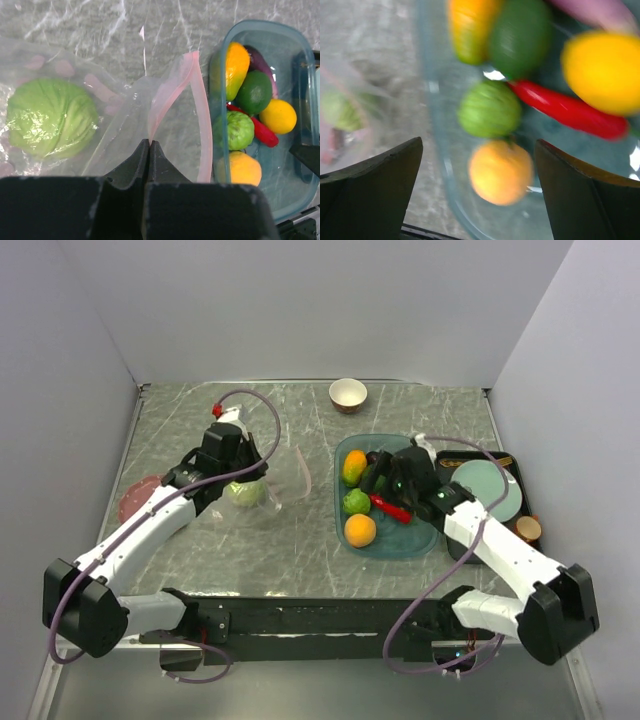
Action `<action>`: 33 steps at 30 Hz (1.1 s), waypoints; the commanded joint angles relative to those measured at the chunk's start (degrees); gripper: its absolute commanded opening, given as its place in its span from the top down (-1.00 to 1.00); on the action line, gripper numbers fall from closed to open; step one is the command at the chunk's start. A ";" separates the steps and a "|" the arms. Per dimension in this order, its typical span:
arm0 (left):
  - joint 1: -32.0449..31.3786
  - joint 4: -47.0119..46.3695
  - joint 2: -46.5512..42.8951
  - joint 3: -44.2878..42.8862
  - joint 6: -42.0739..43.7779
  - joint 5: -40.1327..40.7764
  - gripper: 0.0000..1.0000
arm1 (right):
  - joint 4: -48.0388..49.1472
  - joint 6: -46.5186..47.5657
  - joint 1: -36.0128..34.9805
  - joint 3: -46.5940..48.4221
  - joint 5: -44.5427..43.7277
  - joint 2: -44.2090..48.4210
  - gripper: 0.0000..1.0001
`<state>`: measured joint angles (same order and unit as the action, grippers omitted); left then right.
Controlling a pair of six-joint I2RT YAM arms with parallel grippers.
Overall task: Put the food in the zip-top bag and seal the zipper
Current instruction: Adjust the zipper food storage bag at the center of the board, then pick up the fake fruit from the bin.
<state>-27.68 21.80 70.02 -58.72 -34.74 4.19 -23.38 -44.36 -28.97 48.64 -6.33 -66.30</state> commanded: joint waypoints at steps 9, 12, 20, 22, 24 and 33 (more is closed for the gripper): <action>0.17 -4.66 -2.26 2.21 -1.47 -2.34 0.99 | -0.95 3.22 0.50 -6.64 4.91 8.31 -1.00; 0.17 -5.28 -2.96 2.90 -1.38 -2.60 0.99 | -1.15 1.91 0.49 -6.71 6.15 4.52 -1.00; 0.17 -4.75 -3.57 2.82 -1.03 -2.17 0.97 | -1.14 1.29 0.32 -6.28 7.91 -0.23 -0.75; 0.17 -4.66 -3.31 2.73 -0.77 -2.08 0.96 | -0.80 1.29 0.23 -6.28 8.52 -0.58 -0.74; 0.17 -4.05 -2.70 2.30 -0.07 -2.16 0.99 | 0.52 1.73 0.06 -6.81 10.27 -0.67 -0.74; 0.17 -5.02 -3.75 3.09 0.11 -1.37 0.98 | -1.84 2.44 -0.65 -5.84 10.98 -4.18 -0.67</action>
<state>-27.66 19.16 68.07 -55.70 -35.38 2.81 -24.47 -42.65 -29.02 41.10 3.99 -69.08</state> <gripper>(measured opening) 0.030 0.856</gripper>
